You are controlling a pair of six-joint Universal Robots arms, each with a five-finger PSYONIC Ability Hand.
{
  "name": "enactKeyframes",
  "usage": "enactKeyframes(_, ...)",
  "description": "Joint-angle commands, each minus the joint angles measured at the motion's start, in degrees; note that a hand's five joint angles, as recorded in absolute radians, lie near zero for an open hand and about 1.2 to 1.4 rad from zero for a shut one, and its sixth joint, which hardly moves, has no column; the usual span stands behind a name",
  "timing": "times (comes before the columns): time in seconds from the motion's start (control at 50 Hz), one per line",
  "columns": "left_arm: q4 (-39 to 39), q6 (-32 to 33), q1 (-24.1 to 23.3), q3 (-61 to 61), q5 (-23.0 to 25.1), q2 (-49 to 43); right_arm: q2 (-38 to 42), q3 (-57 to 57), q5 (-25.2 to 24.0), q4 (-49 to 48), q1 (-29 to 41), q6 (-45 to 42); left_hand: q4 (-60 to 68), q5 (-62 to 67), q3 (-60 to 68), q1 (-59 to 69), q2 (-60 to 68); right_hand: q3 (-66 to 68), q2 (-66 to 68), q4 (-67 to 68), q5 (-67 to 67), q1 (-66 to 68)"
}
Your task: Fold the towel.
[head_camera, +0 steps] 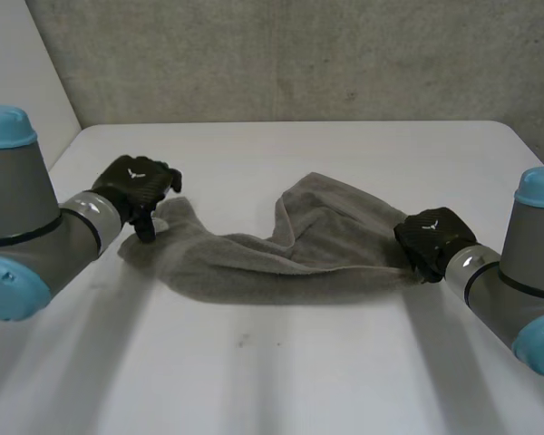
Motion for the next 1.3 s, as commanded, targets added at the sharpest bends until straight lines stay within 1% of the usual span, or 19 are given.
enactKeyframes(0.02, -4.71, 0.07, 1.31, 3.86, 1.87, -6.2, 0.28, 0.3, 0.0, -0.13, 0.05, -0.02, 4.5, 4.42, 4.32, 4.13, 4.36, 2.03, 4.9, 2.17, 7.09, 7.8)
enactKeyframes(0.16, -4.98, 0.16, 1.49, 4.66, 3.28, -9.02, 0.98, 0.38, 0.0, -0.13, 0.05, -0.11, 13.41, 13.33, 13.24, 13.05, 13.28, 2.03, 4.9, 2.17, 7.09, 7.8)
enactKeyframes(0.2, -4.98, -0.02, 1.49, 4.66, 3.45, -9.11, 1.16, 0.38, 0.0, -0.13, -0.04, -0.11, 24.14, 24.06, 23.96, 23.78, 24.01, 2.03, 4.9, 2.17, 7.09, 7.8)
enactKeyframes(0.26, -4.98, -0.11, 1.49, 4.66, 3.54, -9.11, 1.68, 0.21, 0.0, -0.13, 0.05, -0.2, 26.87, 26.79, 26.69, 26.51, 26.74, 2.03, 4.9, 2.17, 7.09, 7.8)
enactKeyframes(0.36, -4.8, -0.11, 0.61, 4.48, 3.45, -9.11, 1.95, -0.14, 0.0, -0.13, 0.05, -0.28, 43.66, 43.58, 43.49, 43.3, 43.53, 2.03, 4.9, 2.17, 7.09, 7.8)
enactKeyframes(0.5, -4.63, -0.2, 0.26, 4.22, 3.45, -9.02, 1.77, -0.49, 0.35, -0.04, 0.05, -0.28, 43.69, 43.61, 43.51, 43.33, 43.56, 2.03, 4.9, 2.17, 7.09, 7.8)
enactKeyframes(0.58, -4.63, -0.02, -0.27, 4.04, 3.37, -9.11, 1.69, -0.49, 0.53, 0.05, 0.05, -0.28, 54.72, 54.64, 54.54, 54.36, 54.59, 2.03, 4.9, 2.17, 7.09, 7.8)
enactKeyframes(0.72, -3.92, -0.2, -0.44, 5.36, 2.75, -7.35, -1.81, -2.86, 0.62, 1.18, 0.14, -0.11, 54.77, 54.69, 54.59, 54.41, 54.64, 2.03, 4.9, 2.17, 7.09, 7.8)
enactKeyframes(0.76, -3.14, -0.81, -0.97, 6.32, 2.4, -0.45, -4.11, -4.1, 0.62, 2.24, 0.05, -0.11, 54.77, 54.69, 54.59, 54.41, 54.64, 2.03, 4.9, 2.17, 7.09, 7.8)
enactKeyframes(0.78, -3.13, -0.81, -0.97, 6.33, 2.4, -0.41, -6.81, -5.4, 0.44, 3.9, -0.04, -0.02, 54.77, 54.69, 54.59, 54.41, 54.64, 2.03, 4.9, 2.17, 7.09, 7.8)
enactKeyframes(0.82, -2.87, -2.82, -1.15, 6.85, 0.65, 7.46, -9.8, -7.42, 0.35, 6.0, -0.04, -0.02, 54.77, 54.69, 54.59, 54.41, 54.64, 2.03, 4.9, 2.17, 7.09, 7.8)
enactKeyframes(0.9, -2.08, -5.63, -1.06, 7.99, -1.98, 14.41, -15.45, -12.71, 0.18, 11.03, -0.13, -0.02, 54.77, 54.69, 54.59, 54.41, 54.64, 2.03, 4.9, 2.17, 7.09, 7.8)
enactKeyframes(0.94, -1.9, -6.88, -0.53, 8.35, -3.4, 18.22, -20.09, -20.23, 0.18, 16.98, -0.13, -0.37, 54.77, 54.69, 54.59, 54.41, 54.64, 2.03, 4.9, 2.17, 7.09, 7.8)
enactKeyframes(0.98, -1.64, -8.01, -0.36, 8.52, -5.59, 24.44, -21.42, -23.92, 0.27, 19.62, -0.13, -0.72, 54.77, 54.69, 54.59, 54.41, 54.64, 2.03, 4.9, 2.17, 7.09, 7.8)
enactKeyframes(1.02, -1.64, -8.19, -0.18, 8.52, -6.73, 26.55, -22.4, -27.56, 0.27, 22.11, -0.13, -0.99, 54.77, 54.69, 54.59, 54.41, 54.64, 2.03, 4.9, 2.17, 7.09, 7.8)
enactKeyframes(1.06, -1.73, -8.19, -0.01, 8.52, -7.87, 27.18, -22.4, -33.16, 0.18, 26.13, -0.13, -1.42, 54.77, 54.69, 54.59, 54.41, 54.64, 2.03, 4.9, 2.17, 7.09, 7.8)
enactKeyframes(1.16, -1.99, -7.84, 0.08, 7.29, -10.78, 26.31, -18.64, -36.0, 0.0, 29.92, -0.48, -4.4, 54.77, 54.69, 54.59, 54.41, 54.64, 2.03, 4.9, 2.17, 7.09, 7.8)
enactKeyframes(1.26, -1.99, -7.58, 0.0, 4.83, -11.49, 20.25, -11.43, -35.48, 0.79, 30.81, 0.4, -9.5, 54.77, 54.69, 54.59, 54.41, 54.64, 2.03, 4.9, 2.17, 7.09, 7.8)
enactKeyframes(1.3, -1.82, -7.58, -0.09, 4.83, -11.49, 14.39, -8.86, -35.12, 0.88, 30.81, 0.58, -10.92, 54.77, 54.69, 54.59, 54.41, 54.64, 2.03, 4.9, 2.17, 7.09, 7.8)
